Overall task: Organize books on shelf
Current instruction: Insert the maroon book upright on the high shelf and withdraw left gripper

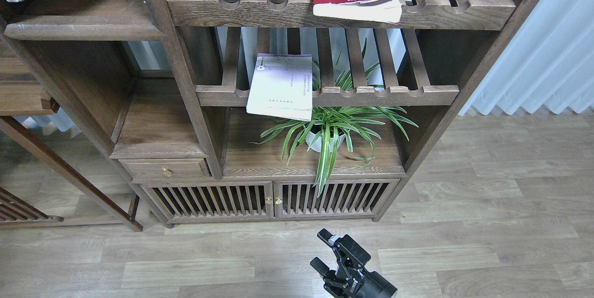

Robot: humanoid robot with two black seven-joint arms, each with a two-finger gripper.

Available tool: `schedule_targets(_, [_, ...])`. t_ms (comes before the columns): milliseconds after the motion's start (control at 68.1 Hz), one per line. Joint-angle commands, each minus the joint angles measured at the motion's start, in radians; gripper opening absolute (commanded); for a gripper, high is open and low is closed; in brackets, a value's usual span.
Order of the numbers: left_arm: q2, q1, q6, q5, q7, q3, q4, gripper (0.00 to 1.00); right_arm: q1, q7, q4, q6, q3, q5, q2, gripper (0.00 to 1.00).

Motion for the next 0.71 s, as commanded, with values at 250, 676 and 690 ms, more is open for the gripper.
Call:
schedule_targets(250, [0.0,-0.257,0.0,-0.007,-0.007,0.165,0.324,0.05,0.002,0.0,0.009,0.0,0.001,0.001,-0.003,1.0])
schedule_targets(676, [-0.043,-0.388,0.0,-0.032,-0.035,0.277,0.582,0.05,-0.011,0.0,0.012,0.0,0.021,0.004,0.004,1.0])
schedule_targets(690, [-0.045,-0.388,0.0,-0.033,-0.036,0.277,0.583,0.05,-0.012,0.0,0.012,0.0,0.023,0.004,0.004,1.0])
